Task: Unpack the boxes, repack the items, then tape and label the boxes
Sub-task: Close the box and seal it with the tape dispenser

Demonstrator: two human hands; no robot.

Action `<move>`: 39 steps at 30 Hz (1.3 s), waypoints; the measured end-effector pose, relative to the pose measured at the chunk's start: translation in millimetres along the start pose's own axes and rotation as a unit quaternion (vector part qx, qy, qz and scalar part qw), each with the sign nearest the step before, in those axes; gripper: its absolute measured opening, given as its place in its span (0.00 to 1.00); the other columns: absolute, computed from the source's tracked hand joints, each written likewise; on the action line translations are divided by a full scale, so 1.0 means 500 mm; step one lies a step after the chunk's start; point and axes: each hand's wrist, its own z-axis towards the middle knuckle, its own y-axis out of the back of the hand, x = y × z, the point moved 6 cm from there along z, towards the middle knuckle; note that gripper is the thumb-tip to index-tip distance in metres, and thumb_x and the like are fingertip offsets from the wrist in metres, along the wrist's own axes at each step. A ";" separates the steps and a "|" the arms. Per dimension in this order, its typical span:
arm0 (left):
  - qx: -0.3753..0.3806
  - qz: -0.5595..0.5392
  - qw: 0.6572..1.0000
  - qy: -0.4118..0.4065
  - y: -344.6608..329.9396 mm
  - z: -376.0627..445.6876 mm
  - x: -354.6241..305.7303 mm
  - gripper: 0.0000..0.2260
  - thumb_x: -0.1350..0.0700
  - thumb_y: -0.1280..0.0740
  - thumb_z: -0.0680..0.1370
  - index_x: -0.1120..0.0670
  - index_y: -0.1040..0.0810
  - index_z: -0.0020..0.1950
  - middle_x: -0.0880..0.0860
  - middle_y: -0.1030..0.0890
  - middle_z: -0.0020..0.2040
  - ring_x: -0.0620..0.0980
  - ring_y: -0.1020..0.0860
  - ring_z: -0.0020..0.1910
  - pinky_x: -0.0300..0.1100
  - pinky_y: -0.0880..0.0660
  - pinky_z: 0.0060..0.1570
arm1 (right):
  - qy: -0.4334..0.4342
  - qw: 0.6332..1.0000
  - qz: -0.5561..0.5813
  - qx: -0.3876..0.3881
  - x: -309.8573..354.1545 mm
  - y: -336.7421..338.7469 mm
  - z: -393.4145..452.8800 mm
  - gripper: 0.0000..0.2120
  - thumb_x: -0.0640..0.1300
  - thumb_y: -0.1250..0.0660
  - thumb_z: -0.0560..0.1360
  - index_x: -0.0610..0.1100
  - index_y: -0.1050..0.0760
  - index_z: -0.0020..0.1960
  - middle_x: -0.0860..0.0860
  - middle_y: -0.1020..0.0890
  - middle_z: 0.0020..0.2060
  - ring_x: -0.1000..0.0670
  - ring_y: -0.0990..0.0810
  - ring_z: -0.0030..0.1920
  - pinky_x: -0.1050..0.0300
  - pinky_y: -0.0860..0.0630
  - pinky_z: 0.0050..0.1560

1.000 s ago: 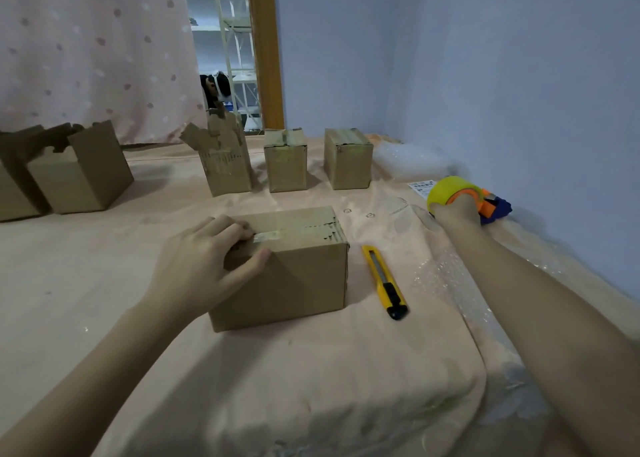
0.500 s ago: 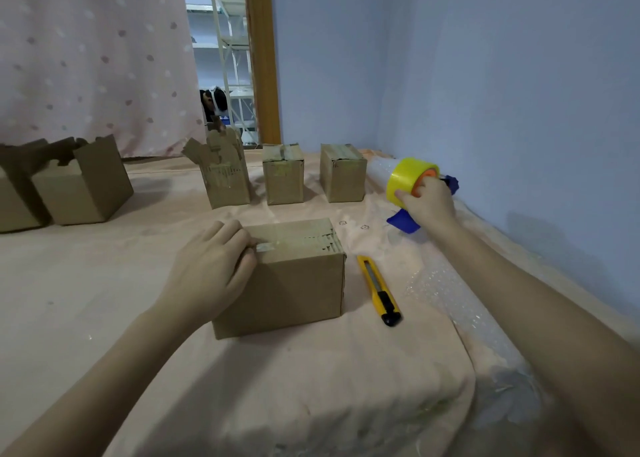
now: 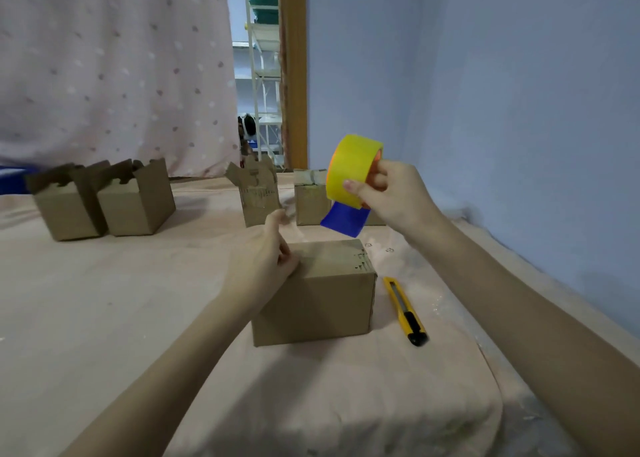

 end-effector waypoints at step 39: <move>-0.075 -0.304 0.949 0.028 0.050 0.011 0.026 0.09 0.49 0.32 0.70 0.37 0.22 0.48 0.43 0.18 0.39 0.46 0.20 0.37 0.51 0.22 0.43 | 0.559 0.775 -0.288 0.055 0.028 -0.129 -0.085 0.29 0.38 0.26 0.70 0.42 0.36 0.65 0.41 0.20 0.42 0.42 0.23 0.40 0.51 0.26 0.37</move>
